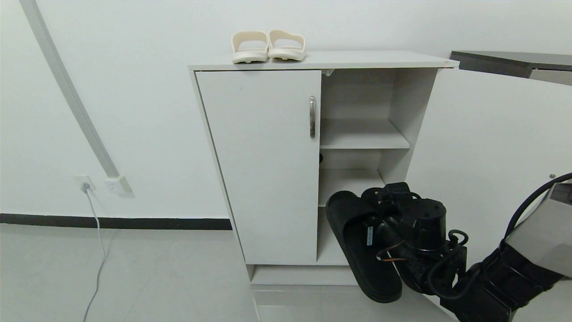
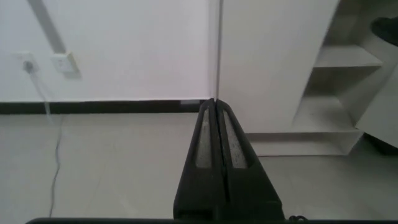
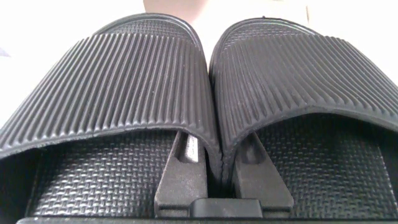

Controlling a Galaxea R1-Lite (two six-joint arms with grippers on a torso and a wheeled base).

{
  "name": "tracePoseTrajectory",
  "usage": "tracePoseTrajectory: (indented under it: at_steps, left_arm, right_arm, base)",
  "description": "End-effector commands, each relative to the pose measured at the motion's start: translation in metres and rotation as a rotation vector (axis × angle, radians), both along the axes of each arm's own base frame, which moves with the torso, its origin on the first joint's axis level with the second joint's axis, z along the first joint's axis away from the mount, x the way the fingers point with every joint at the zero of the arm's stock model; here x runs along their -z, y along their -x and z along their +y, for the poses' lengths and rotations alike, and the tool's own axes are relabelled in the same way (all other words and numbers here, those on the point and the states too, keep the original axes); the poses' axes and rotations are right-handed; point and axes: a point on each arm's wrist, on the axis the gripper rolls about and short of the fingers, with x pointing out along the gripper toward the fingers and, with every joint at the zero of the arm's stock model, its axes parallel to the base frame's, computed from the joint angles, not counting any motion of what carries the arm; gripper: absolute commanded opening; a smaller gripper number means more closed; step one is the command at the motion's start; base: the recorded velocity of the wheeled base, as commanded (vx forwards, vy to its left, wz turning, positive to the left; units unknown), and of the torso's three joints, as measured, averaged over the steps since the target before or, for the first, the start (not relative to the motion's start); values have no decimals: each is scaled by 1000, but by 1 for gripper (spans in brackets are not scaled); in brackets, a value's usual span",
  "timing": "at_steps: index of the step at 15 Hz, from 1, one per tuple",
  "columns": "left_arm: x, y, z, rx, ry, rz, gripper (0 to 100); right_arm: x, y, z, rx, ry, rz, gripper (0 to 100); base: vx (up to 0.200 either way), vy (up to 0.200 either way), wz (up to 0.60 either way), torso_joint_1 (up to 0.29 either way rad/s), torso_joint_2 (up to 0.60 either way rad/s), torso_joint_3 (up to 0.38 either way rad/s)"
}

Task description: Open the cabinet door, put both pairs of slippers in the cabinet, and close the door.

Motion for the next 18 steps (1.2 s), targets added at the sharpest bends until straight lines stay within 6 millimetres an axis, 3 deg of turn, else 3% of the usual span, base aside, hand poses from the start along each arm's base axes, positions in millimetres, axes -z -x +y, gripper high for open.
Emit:
tracePoseTrajectory:
  at_steps: [1, 6, 7, 11, 13, 15, 18]
  left_arm:
    - [2, 5, 1, 6, -1, -62, 0]
    - [2, 5, 1, -16, 16, -60, 0]
    - [1, 5, 4, -129, 21, -65, 0]
    - [1, 5, 1, -6, 42, -63, 0]
    - [1, 5, 1, -7, 45, -63, 0]
    - [1, 5, 1, -7, 45, -62, 0]
    - [1, 5, 1, -7, 45, -62, 0]
  right_arm:
    - [-1, 0, 0, -1, -2, -4, 0]
    - [-5, -3, 7, -25, 61, -40, 0]
    - [-5, -6, 11, -27, 58, -49, 0]
    - [-3, -14, 20, 8, 39, -60, 0]
    - [0, -23, 30, 34, -12, -58, 0]
    - [11, -40, 43, 178, -23, -36, 0]
    - [18, -45, 48, 201, -19, -9, 0]
  base:
    - [0, 0, 0, 0, 0, 0]
    - [0, 0, 0, 0, 0, 0]
    - [0, 0, 0, 0, 0, 0]
    - [0, 0, 0, 0, 0, 0]
    - [0, 0, 0, 0, 0, 0]
    - [0, 0, 0, 0, 0, 0]
    - [0, 0, 0, 0, 0, 0]
